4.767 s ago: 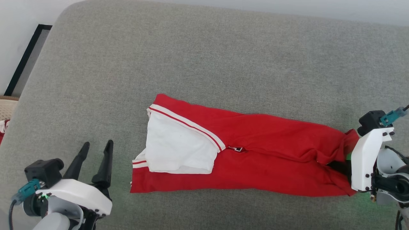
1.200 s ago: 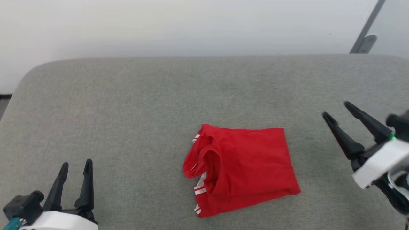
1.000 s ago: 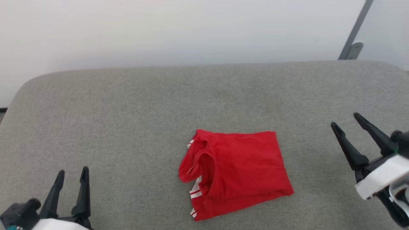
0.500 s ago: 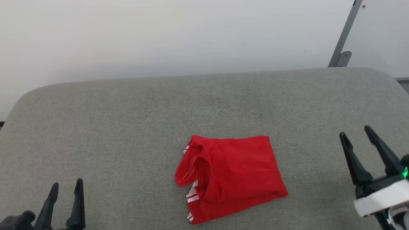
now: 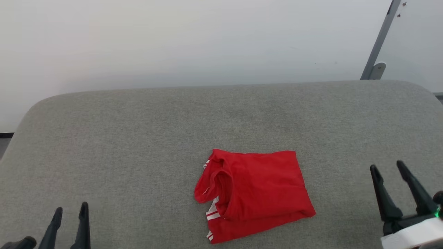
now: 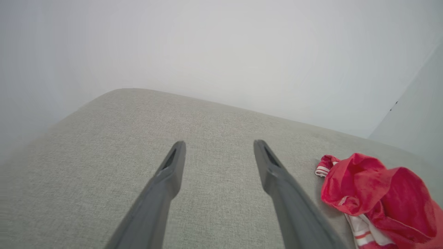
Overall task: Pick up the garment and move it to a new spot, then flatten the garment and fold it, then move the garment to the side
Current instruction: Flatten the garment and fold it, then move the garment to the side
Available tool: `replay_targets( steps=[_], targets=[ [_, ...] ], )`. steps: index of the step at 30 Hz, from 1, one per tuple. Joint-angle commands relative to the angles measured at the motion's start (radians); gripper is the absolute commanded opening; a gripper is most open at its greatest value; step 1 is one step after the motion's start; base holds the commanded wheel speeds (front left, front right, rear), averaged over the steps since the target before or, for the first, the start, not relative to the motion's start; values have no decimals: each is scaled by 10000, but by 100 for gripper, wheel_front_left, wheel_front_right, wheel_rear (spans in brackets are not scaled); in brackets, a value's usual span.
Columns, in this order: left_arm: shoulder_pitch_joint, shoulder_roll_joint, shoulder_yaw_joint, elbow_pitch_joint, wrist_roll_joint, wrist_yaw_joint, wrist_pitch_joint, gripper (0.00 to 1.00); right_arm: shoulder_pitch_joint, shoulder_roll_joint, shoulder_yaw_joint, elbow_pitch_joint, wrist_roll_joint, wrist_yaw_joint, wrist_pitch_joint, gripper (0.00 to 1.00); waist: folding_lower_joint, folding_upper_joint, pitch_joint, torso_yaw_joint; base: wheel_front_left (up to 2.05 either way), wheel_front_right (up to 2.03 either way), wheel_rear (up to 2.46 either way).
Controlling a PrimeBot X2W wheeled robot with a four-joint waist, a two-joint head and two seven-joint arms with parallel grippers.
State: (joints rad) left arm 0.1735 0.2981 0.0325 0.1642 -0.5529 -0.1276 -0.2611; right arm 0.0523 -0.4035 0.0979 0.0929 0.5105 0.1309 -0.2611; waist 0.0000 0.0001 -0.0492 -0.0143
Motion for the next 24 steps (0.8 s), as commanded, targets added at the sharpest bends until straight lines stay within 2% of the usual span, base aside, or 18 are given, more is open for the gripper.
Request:
replay_targets(
  steps=[1,15,24],
  targets=[
    [151,33,15,-15,59,-28,-50,100,91,109,-18,-9,-37,-2,-43,100,0,-1,-21,39,0,0,0],
    [90,14,127,-80,234,-29,-52,100,653,647,-269,160,-174,-2,-42,100,0,-1,-185,298,0,0,0],
    [97,67,92,-149,287,-29,-50,100,795,754,-302,221,-110,-2,-42,100,0,-1,-217,336,0,0,0]
  ],
)
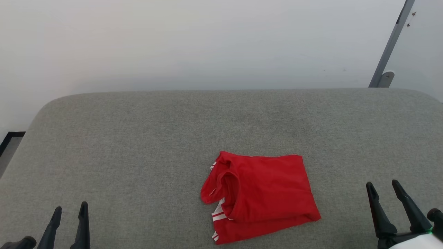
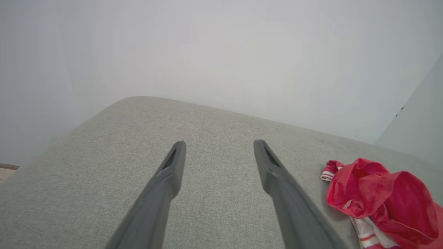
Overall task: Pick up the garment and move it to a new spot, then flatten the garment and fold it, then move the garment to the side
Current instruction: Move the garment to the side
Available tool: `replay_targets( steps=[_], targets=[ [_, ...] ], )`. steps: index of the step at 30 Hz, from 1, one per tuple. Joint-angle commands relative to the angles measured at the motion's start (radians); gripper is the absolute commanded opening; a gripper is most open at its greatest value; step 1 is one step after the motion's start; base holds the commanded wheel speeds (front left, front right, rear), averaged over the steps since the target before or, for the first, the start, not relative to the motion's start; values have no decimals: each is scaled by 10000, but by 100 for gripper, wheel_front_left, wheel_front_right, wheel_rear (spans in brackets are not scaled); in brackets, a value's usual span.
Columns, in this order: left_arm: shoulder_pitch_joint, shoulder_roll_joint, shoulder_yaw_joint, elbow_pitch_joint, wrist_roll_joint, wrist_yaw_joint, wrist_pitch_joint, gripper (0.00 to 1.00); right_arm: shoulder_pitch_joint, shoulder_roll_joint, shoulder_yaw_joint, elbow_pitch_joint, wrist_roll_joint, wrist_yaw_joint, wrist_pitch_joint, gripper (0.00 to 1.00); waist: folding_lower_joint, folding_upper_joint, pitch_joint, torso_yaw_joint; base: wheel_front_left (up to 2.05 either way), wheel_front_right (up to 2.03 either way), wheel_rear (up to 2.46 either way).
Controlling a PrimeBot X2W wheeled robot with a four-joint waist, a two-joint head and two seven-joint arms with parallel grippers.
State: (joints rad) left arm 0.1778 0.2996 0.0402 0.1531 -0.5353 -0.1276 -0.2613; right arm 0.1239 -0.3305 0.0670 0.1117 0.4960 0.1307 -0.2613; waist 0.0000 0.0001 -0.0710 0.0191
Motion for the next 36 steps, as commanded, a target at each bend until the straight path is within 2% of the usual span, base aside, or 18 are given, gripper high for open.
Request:
replay_targets(
  steps=[1,13,17,23,30,36],
  targets=[
    [49,51,8,-42,118,-29,-49,100,74,13,12,37,23,0,-40,100,0,-1,-1,10,0,0,0],
    [-53,5,-125,-109,107,-29,-50,100,-27,-88,356,290,306,-1,-40,100,0,-1,28,279,0,0,0],
    [-59,15,-204,-99,34,-29,-50,100,-457,-422,1038,839,776,0,-40,100,0,-1,107,517,0,0,0],
    [-91,22,-429,-14,-68,-29,-49,100,-1632,-1335,2524,1993,1828,0,234,100,0,-1,283,962,0,0,0],
    [-251,3,-791,113,-167,-29,-49,100,-3033,-2208,3785,2732,3056,0,2170,100,0,-1,636,1443,0,0,0],
    [-635,-51,-1187,216,-213,-29,-50,100,-4011,-2919,4363,2968,3882,0,4044,100,0,-1,1137,1926,0,0,0]
  ],
)
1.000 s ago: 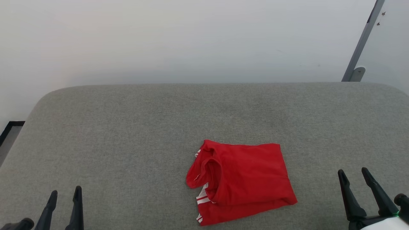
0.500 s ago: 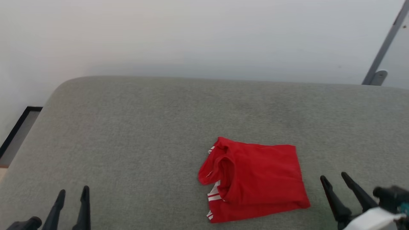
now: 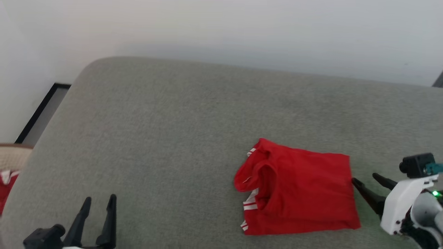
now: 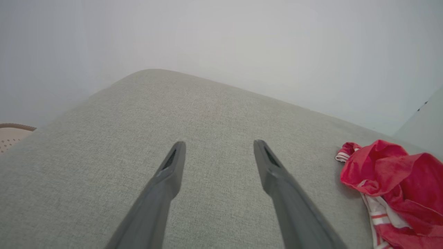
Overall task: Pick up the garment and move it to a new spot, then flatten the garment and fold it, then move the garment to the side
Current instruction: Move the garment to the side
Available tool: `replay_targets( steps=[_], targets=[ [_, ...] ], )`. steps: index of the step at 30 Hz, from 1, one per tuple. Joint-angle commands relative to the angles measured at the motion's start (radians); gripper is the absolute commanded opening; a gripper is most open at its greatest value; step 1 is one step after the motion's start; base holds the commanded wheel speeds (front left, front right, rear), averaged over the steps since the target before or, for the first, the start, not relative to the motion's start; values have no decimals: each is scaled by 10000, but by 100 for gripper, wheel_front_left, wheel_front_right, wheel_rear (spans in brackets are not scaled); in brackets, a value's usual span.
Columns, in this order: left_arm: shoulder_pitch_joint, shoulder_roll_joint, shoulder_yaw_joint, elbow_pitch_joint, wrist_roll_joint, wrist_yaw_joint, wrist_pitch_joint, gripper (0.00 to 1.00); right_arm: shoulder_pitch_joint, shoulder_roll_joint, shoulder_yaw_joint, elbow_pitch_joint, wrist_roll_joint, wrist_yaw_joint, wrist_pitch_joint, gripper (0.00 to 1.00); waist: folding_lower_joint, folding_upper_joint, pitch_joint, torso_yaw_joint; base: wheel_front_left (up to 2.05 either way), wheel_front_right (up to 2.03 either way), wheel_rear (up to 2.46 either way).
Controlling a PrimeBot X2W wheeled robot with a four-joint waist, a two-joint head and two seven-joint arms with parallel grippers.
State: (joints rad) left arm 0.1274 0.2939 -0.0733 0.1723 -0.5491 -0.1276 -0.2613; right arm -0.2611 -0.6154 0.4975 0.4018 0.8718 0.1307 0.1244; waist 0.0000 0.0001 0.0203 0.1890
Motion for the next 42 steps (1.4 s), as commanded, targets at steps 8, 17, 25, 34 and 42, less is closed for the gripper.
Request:
replay_targets(
  steps=[8,17,25,34,42],
  targets=[
    [-717,-69,-534,239,-166,-29,-49,100,-901,-475,463,465,1276,0,3142,100,0,-1,891,821,0,0,0],
    [-1315,-156,-883,445,-289,-29,-49,100,-1595,356,1088,1727,1622,-1,5882,100,0,-1,1588,1172,0,0,0],
    [-1735,-174,-978,550,-354,-29,-49,100,-2096,574,1008,1678,1807,0,6538,0,0,-1,1860,1099,0,0,0],
    [-2204,-26,-1089,344,-137,-30,-49,100,-2410,-917,286,543,1617,-37,6218,0,0,-1,2147,385,0,0,0],
    [-2968,170,-1498,248,98,-30,-50,100,-2695,-1760,-319,170,1340,-23,5753,0,0,-1,2399,-393,0,0,0]
  ],
)
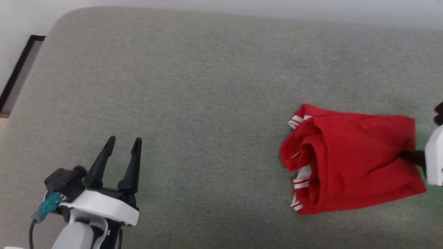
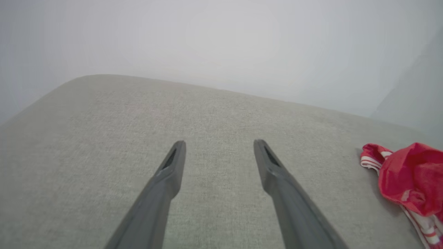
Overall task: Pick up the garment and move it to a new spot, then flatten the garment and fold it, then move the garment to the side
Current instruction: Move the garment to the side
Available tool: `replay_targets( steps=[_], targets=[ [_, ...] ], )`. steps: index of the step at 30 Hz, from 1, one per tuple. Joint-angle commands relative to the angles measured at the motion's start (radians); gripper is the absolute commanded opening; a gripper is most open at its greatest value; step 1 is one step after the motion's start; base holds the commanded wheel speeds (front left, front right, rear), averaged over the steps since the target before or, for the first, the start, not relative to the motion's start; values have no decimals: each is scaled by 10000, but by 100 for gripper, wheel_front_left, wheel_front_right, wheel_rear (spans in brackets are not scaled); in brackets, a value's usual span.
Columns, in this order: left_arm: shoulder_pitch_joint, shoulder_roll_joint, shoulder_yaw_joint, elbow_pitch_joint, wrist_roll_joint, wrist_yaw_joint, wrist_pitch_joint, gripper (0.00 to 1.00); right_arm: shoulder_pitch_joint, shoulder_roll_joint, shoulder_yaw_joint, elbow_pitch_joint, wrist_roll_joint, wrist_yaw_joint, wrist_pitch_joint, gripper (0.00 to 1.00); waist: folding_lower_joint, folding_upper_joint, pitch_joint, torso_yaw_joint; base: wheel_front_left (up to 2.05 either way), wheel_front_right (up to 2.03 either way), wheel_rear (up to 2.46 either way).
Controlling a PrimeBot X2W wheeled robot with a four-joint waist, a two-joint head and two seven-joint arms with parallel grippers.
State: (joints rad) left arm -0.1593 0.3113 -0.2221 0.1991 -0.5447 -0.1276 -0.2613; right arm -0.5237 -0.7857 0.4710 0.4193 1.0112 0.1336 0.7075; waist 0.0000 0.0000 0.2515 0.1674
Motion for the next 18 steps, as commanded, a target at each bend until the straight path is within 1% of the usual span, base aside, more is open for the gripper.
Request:
replay_targets(
  steps=[1,13,14,15,18],
  targets=[
    [-200,7,-88,-23,82,-30,-50,100,-124,-160,-114,4,-106,-52,-133,0,0,0,122,-285,0,0,0],
    [-1511,172,-1085,-47,245,-30,-50,100,-980,-1193,-681,370,-755,-50,-1224,0,0,0,860,-1578,0,0,0],
    [-1511,172,-1085,-47,245,-30,-50,100,-980,-1193,-681,370,-755,-50,-1224,0,0,0,860,-1578,0,0,0],
    [-1724,161,-1253,-71,314,-30,-49,100,-1172,-1382,-708,558,-964,-50,-1520,0,0,0,1021,-1786,0,0,0],
    [-1973,187,-1427,-81,343,-30,-49,100,-1392,-1571,-712,727,-1252,-50,-1858,0,0,0,1188,-1978,0,0,0]
  ],
)
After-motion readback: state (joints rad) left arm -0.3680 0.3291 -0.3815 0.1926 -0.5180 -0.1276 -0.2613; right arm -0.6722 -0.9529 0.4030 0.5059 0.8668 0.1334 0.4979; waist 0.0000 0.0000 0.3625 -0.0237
